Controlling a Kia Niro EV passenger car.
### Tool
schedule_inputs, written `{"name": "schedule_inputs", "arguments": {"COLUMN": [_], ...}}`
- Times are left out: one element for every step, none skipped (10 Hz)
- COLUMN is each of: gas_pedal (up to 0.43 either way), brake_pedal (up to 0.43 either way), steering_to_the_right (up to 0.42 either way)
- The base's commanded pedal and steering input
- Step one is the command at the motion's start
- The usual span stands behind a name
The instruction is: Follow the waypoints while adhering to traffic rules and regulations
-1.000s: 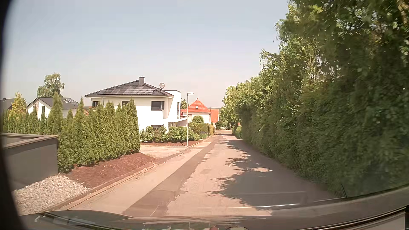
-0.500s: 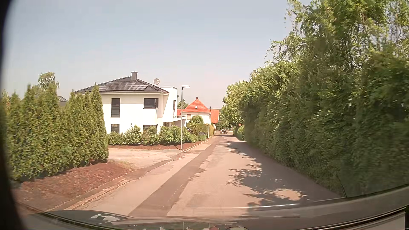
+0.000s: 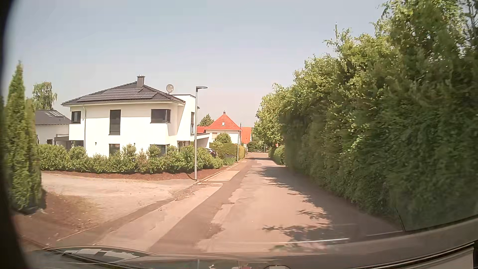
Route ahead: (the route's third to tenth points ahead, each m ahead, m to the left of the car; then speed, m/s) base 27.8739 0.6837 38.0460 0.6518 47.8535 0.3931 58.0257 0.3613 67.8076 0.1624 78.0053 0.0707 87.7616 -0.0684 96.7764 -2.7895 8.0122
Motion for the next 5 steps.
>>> {"name": "schedule_inputs", "arguments": {"gas_pedal": [0.059, 0.059, 0.059, 0.067, 0.067], "brake_pedal": [0.0, 0.0, 0.0, 0.0, 0.0], "steering_to_the_right": [0.023, 0.022, 0.02, 0.018, 0.016]}}
